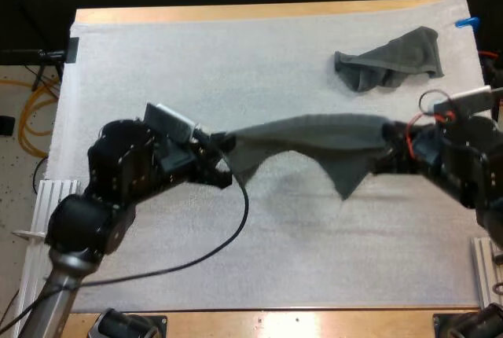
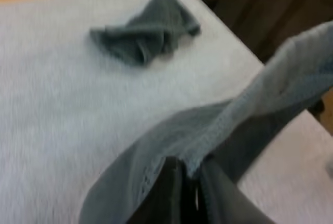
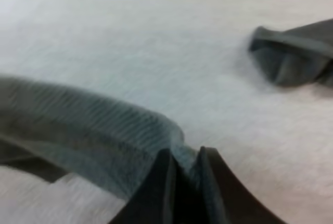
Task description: Pick towel from pile fold and stack
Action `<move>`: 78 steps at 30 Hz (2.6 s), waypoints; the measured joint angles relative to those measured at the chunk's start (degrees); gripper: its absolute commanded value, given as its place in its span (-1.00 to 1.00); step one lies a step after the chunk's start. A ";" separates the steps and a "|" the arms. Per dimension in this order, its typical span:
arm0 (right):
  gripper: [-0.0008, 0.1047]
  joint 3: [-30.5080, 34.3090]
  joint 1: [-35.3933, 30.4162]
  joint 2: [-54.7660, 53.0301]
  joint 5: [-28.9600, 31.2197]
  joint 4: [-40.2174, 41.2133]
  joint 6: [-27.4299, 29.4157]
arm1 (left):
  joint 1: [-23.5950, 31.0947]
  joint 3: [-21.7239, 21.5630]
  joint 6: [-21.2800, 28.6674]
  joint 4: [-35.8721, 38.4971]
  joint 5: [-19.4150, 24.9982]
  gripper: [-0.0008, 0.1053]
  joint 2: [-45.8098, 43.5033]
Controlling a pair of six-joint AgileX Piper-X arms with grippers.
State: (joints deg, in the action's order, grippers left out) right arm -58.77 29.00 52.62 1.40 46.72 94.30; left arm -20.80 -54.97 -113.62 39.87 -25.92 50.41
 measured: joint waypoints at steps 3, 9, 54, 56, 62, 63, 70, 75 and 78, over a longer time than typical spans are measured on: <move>-0.99 0.03 3.71 -1.85 0.05 3.13 -1.13 | 0.00 0.00 0.00 3.76 0.39 -0.99 -3.12; -0.99 0.08 10.98 -6.19 0.15 10.29 -6.08 | 0.00 0.00 -0.03 12.07 0.38 -0.99 -9.75; -0.99 8.01 -5.32 38.25 3.85 -30.96 -1.57 | 3.35 9.51 7.29 -26.85 17.77 -0.99 35.90; -0.99 8.01 -5.35 38.88 3.45 -32.85 -1.57 | 4.48 9.51 7.31 -28.17 17.55 -0.99 35.90; -0.99 8.01 -5.35 39.87 3.07 -35.54 -1.57 | 6.88 9.51 7.39 -33.07 16.24 -0.98 35.90; -0.99 8.01 -5.35 39.87 3.07 -35.78 -1.57 | 6.92 9.51 7.52 -33.75 16.11 -0.98 35.90; -0.53 8.01 -5.42 39.87 3.85 -37.71 -1.57 | 7.35 9.51 9.28 -36.22 14.69 -0.74 35.90; 0.15 8.01 -5.74 39.87 4.66 -40.07 -1.57 | 7.54 9.45 9.47 -36.61 15.22 -0.36 35.90; 0.21 7.94 -5.74 39.87 5.32 -41.23 -1.57 | 7.54 8.61 9.47 -36.61 15.23 -0.12 35.90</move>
State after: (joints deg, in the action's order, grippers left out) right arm -50.83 23.26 92.49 6.72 5.49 92.73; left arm -13.26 -46.36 -104.15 3.26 -10.69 86.32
